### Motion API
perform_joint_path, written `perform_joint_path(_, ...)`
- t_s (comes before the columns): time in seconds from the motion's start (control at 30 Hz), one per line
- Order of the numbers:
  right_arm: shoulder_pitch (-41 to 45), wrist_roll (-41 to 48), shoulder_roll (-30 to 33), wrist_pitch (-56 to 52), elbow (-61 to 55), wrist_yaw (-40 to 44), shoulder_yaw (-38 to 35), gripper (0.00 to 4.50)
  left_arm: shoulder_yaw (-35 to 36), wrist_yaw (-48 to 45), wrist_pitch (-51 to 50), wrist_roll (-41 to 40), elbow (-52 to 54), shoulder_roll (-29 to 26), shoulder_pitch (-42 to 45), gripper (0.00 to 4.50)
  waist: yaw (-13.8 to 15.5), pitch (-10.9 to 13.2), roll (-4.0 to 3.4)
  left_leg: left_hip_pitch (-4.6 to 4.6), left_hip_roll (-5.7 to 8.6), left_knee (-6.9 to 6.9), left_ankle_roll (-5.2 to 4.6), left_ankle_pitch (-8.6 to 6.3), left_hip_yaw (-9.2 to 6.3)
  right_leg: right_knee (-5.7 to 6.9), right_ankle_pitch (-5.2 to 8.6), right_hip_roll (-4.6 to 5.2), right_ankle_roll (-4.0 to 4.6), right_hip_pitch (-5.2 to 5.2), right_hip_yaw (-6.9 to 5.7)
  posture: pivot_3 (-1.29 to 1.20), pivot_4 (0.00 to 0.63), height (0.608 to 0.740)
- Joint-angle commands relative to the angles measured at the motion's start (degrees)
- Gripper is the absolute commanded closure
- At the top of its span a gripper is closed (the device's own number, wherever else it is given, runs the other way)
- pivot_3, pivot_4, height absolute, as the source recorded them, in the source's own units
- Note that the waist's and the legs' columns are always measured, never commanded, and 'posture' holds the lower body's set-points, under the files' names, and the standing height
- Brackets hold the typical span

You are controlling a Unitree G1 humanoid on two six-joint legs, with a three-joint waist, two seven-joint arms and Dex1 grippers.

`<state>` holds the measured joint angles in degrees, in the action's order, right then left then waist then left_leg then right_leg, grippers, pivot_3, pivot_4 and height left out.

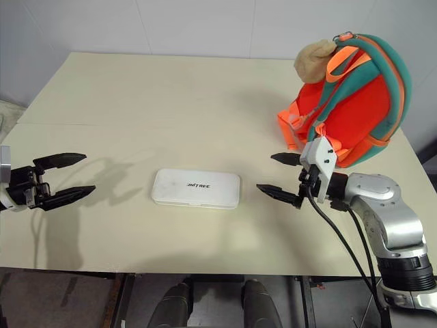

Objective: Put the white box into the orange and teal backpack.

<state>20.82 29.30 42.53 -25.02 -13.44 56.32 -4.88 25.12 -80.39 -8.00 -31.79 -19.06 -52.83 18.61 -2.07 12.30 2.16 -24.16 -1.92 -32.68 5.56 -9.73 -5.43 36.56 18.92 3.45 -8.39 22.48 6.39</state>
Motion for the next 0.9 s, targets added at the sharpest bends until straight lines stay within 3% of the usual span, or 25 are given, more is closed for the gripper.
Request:
perform_joint_path(0.03, 0.6, 1.0, -0.5, 0.1, -2.4, -1.1, -1.5, 0.03, 0.1, -0.9, 1.0, -0.3, -0.9, -1.0, 1.9, 0.0, 0.0, 0.0, 0.0, 0.0, 0.0, -0.01, 0.0, 0.0, 0.0, 0.0, 0.0, 0.0, 0.0, 0.0, 0.0, 0.0, 0.15, 0.74)
perform_joint_path(0.47, -0.2, -1.9, -1.5, 0.9, -4.7, -4.4, 0.4, 0.03, -4.5, 2.6, 0.1, 0.4, 1.1, 2.8, 4.3, 0.0, 0.0, 0.0, 0.0, -0.01, 0.01, -0.24, 0.0, 0.0, -0.01, 0.21, -0.01, -0.01, -0.02, -0.01, 0.02, 0.0, 0.15, 0.74)
perform_joint_path(0.9, 2.0, -22.8, -3.8, 14.6, 5.3, -11.3, 10.7, 0.03, -7.0, 11.3, -6.5, 3.3, 1.0, 2.8, 4.8, 0.0, -0.2, 0.0, 0.0, 0.0, 0.01, -0.3, 0.0, 0.0, -0.01, 0.26, 0.04, -0.02, 0.07, -0.01, 0.03, 0.0, 0.15, 0.74)
